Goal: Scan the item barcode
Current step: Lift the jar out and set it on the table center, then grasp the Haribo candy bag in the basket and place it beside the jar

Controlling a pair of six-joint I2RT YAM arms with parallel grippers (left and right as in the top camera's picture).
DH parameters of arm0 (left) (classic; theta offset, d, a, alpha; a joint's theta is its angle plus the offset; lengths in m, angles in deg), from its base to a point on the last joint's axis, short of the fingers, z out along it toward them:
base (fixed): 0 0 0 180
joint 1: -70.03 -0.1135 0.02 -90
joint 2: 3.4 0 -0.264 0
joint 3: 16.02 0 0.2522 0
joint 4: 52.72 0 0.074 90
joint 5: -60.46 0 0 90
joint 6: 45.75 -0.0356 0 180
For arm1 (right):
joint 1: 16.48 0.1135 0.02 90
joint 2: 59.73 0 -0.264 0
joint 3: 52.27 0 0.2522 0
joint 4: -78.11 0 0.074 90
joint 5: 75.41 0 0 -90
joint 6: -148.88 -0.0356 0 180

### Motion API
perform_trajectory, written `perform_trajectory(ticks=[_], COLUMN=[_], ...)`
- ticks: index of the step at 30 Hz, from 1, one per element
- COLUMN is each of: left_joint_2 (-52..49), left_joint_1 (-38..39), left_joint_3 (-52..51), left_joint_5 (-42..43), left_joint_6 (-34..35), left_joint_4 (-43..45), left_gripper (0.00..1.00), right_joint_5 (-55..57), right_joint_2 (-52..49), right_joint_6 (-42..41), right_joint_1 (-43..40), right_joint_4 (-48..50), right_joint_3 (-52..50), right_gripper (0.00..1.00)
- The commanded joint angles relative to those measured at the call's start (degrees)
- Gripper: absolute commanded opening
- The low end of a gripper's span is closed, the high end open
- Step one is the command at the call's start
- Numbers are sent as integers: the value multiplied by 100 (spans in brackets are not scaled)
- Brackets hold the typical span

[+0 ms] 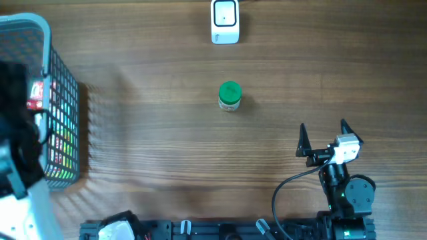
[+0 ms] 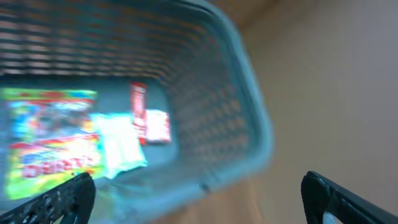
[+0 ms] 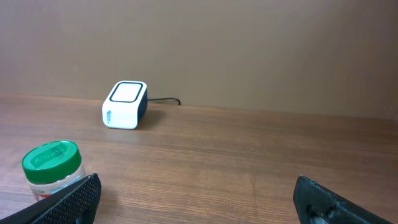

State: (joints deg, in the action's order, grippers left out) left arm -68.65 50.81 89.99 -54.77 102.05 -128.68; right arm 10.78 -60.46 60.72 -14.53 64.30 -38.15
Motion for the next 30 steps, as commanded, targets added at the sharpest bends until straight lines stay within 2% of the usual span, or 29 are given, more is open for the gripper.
perform_trajectory(ticks=[1,6,10,13,15,18,20,24,25,26,27,30], left_joint_2=[-660,-2271,-3552,-4107,-4271,-4308,-4308,-4319,-4319,-4319,-4317,-3954], left_joint_1=[-1320,-2312,-2734,-2876,-2885,-2876,-2874,-2874,-2874,-2874,-2872,-2872], left_joint_3=[44,44,22,-219,-544,-1447,-2269,-3316,-3571,-3676,-3672,-3252], left_joint_5=[1082,2295,2256,2116,2107,1923,1108,973,973,973,977,1134], left_joint_6=[131,92,-284,-417,-616,-817,-813,-815,-815,-815,-815,-822], left_joint_4=[-214,-767,-964,-732,-439,494,1300,2439,2649,2667,2621,2159], left_gripper=[100,100,100,100,100,100,100,100,75,17,4,4], right_joint_5=[61,61,61,61,61,61,61,61,61,61,61,61], right_joint_2=[31,31,31,31,31,31,31,31,31,31,31,31], right_joint_6=[103,103,103,101,103,101,103,103,101,101,101,103], right_joint_1=[11,11,11,11,11,11,11,11,11,11,11,11], right_joint_4=[9,9,9,9,9,9,9,9,9,9,9,9], right_joint_3=[-7,-7,-7,-7,-7,-7,-7,-7,-7,-7,-7,-7], right_gripper=[100,100,100,100,100,100,100,100,100,100,100,100])
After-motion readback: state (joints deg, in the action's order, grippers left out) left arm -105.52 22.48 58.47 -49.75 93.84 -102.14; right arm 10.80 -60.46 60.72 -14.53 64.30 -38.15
